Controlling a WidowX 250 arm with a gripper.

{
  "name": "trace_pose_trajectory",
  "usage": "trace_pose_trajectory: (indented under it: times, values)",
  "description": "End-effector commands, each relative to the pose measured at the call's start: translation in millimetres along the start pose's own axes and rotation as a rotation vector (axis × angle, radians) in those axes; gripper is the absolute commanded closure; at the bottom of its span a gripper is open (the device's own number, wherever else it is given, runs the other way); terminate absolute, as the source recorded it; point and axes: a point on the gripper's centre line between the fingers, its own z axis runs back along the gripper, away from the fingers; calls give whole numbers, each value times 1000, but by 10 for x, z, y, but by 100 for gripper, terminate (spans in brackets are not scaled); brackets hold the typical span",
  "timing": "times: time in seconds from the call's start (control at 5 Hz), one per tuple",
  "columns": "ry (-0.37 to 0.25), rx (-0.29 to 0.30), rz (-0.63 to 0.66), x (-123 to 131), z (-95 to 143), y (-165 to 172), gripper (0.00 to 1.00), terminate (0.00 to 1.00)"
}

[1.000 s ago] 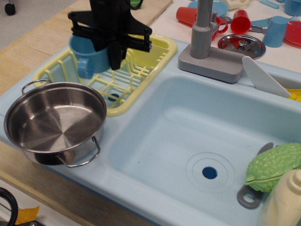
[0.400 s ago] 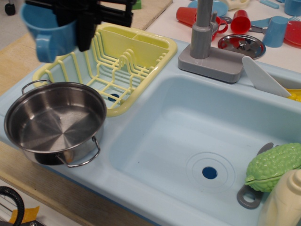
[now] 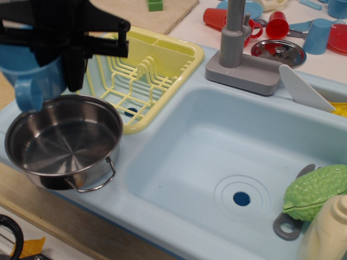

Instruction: Put cup into pot or pan

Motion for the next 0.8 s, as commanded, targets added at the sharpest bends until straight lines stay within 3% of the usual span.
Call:
trace_pose_trajectory:
  times: [0.0, 0.6]
  values:
    - [4, -39, 22, -8, -58, 33, 0, 0]
    - [11, -52, 34, -23, -17, -3, 0, 0]
